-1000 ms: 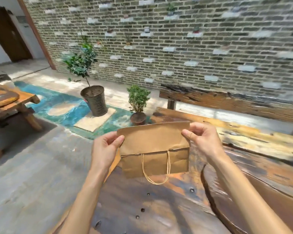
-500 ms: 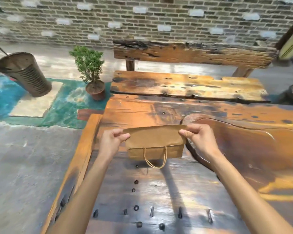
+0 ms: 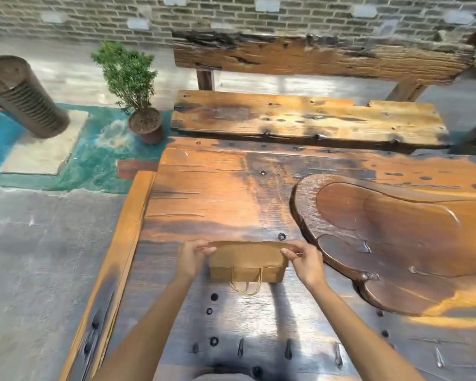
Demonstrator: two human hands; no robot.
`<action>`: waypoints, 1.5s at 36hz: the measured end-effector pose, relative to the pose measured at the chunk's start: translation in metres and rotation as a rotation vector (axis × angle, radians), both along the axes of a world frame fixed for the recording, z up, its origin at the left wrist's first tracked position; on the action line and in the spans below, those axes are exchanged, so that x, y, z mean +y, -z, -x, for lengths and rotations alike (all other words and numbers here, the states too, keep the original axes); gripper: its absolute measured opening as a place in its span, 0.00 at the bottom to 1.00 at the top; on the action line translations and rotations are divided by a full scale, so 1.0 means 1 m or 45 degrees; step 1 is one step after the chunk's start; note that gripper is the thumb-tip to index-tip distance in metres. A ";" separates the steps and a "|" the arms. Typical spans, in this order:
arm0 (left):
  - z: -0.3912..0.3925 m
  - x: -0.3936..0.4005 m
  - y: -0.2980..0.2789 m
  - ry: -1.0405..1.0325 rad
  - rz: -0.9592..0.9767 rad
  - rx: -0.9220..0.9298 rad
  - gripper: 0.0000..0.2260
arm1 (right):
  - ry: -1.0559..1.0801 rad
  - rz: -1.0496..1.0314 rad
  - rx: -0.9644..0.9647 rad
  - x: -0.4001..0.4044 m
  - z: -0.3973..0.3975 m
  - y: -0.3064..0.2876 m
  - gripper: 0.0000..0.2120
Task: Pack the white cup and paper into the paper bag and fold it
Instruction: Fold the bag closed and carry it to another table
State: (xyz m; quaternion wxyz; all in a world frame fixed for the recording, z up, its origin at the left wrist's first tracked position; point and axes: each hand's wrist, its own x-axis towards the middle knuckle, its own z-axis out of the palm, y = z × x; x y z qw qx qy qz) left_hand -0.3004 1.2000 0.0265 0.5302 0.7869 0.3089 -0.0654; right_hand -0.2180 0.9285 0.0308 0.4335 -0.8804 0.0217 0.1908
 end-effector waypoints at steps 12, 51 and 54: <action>-0.004 -0.012 0.047 -0.041 0.073 0.237 0.06 | -0.121 0.158 0.163 -0.019 0.003 0.054 0.05; -0.022 -0.042 0.042 1.139 -0.697 0.258 0.16 | -1.165 0.815 -0.149 0.044 -0.004 0.016 0.12; -0.022 -0.039 0.044 1.147 -0.723 0.205 0.14 | -1.194 0.786 -0.108 0.036 -0.005 0.018 0.27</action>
